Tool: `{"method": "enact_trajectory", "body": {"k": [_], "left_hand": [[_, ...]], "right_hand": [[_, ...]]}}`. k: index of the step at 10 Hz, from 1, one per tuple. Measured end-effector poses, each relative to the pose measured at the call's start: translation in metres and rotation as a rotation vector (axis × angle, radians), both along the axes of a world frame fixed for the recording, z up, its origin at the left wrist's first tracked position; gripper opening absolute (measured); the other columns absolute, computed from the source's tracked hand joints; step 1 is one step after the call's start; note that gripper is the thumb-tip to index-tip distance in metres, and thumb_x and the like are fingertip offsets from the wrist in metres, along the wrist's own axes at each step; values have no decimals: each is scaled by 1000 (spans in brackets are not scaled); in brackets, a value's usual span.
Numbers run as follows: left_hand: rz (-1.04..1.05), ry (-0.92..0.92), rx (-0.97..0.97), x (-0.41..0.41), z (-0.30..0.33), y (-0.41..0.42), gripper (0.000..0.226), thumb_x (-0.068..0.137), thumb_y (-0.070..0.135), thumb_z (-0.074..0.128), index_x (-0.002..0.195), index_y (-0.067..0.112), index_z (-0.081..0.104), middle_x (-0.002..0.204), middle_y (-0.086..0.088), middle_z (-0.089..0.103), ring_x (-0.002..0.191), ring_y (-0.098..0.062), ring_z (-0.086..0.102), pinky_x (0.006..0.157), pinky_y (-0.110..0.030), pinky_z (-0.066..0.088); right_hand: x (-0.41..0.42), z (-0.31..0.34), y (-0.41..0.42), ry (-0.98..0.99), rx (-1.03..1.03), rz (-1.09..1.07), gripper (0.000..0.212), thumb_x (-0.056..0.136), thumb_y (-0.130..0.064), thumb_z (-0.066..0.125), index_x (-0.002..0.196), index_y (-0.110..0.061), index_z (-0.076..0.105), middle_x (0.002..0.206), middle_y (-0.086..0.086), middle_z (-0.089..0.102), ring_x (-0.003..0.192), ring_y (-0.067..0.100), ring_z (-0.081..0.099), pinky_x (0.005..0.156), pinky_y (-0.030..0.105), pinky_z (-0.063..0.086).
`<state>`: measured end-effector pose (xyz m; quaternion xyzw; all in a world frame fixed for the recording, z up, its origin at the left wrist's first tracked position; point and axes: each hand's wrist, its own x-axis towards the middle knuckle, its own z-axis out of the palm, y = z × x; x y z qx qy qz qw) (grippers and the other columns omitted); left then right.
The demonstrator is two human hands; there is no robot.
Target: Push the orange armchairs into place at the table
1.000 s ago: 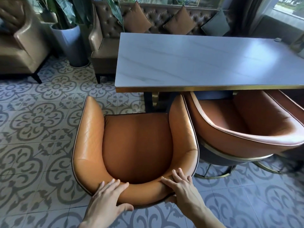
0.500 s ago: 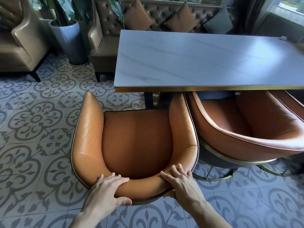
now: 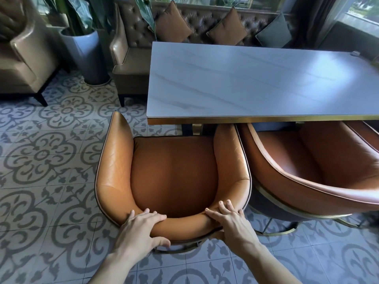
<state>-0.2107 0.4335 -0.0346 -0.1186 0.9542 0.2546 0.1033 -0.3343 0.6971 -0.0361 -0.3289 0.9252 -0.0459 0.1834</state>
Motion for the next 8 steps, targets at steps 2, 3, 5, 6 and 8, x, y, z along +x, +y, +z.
{"method": "enact_trajectory", "body": {"k": [2,3,5,6,8], "left_hand": [[14,-11,5,-16,1,-7,83,61,73,71,136,44,48,148,13,44,141,-6,27,120,-40,8],[24,-20,9,-16,2,-5,83,60,71,73,134,44,50,147,14,45,141,-6,28,120,-39,9],[70,24,-35,-10,4,4,78,63,68,74,132,40,52,145,11,48,140,-11,31,119,-38,12],[106,99,-95,1,4,16,70,71,62,73,133,36,52,144,8,49,140,-16,32,119,-36,16],[130,75,-156,17,26,29,53,89,46,63,137,31,47,143,6,49,133,-17,39,111,-33,29]], "right_hand": [[-18,2,-8,-44,22,-2,76,87,-46,69,152,-44,29,157,5,31,148,29,14,113,57,30],[-20,1,-7,-49,5,-8,79,82,-53,71,150,-45,32,154,4,36,145,27,19,110,55,33],[-15,-3,-4,-22,-23,-23,74,88,-38,73,150,-46,32,155,4,34,147,29,16,111,58,30],[-5,-5,-3,31,-39,-20,73,90,-36,70,151,-45,30,156,5,34,148,32,17,113,58,29],[22,28,-4,-19,-80,-104,64,93,-43,63,149,-31,36,149,8,38,139,30,31,104,50,44]]}}
